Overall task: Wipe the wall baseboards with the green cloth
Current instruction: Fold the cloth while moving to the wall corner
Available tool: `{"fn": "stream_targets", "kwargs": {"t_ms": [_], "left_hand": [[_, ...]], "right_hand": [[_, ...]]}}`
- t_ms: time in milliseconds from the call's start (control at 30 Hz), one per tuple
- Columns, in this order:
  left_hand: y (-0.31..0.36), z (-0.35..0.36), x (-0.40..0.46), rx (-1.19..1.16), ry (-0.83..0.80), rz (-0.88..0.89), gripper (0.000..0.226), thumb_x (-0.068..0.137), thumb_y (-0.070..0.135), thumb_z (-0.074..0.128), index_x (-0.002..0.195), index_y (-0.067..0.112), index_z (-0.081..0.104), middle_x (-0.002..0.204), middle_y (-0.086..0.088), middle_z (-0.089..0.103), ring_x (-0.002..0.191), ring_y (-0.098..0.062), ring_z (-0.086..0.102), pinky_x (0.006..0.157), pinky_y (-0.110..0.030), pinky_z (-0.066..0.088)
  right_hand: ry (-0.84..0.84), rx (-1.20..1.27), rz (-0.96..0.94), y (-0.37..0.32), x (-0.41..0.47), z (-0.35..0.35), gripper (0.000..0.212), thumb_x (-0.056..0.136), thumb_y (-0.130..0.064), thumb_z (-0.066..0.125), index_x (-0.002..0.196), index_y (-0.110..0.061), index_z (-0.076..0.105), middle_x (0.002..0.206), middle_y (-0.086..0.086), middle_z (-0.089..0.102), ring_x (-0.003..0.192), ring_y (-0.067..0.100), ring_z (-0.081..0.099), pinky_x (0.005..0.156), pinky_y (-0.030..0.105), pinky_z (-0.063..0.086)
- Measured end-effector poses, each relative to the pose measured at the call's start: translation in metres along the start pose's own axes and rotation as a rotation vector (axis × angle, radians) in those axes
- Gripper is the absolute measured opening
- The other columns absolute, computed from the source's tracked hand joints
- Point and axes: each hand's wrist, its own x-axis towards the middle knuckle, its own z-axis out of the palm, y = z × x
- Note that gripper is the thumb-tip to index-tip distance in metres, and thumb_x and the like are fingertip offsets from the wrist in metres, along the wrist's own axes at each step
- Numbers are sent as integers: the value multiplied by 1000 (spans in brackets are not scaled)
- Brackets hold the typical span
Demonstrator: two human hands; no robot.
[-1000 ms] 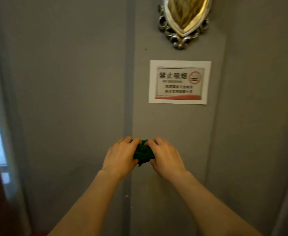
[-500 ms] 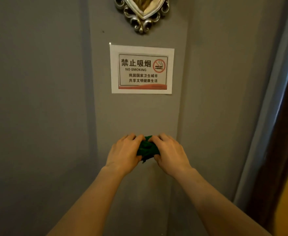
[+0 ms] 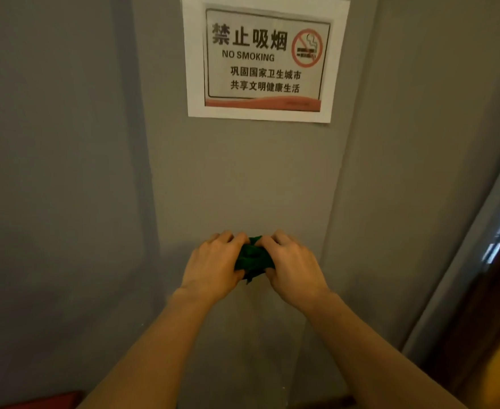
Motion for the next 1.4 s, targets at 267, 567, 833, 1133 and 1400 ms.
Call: {"fn": "stream_targets", "kwargs": {"t_ms": [267,567,833,1133,1400], "left_hand": [[-16,57,15,11,-104,-35,47,85,34,78,123,25,53,111,-3,60,100,-27,58,70,-40,51],[-10,148,-12,14,-222,-211,50,82,34,80,124,28,53,114,-1,58,104,-28,60,75,-43,54],[-21,290,-95,-39,-322,-273,48,80,37,80,118,29,53,113,-1,58,106,-29,58,74,-45,54],[-62,503,-230,-117,-461,-300,48,81,36,79,122,24,57,111,-3,60,101,-30,60,75,-42,51],[-96,659,-323,-191,-543,-299,43,87,39,74,123,27,53,112,-1,59,101,-26,58,80,-42,54]], "right_hand": [[-81,41,26,32,10,61,46,85,-14,68,127,-21,51,120,5,52,105,28,52,74,41,50],[-211,150,-59,82,-13,148,48,81,-15,70,125,-23,53,117,4,53,105,30,53,75,44,52],[-390,183,-98,114,-86,285,47,83,-17,67,125,-26,50,125,3,48,110,32,53,77,45,53],[-558,245,-54,128,-209,506,45,85,-18,61,128,-24,49,119,4,48,108,29,49,77,46,50],[-606,272,25,137,-300,668,44,86,-16,64,128,-20,53,119,6,53,106,30,52,76,42,52]]}}
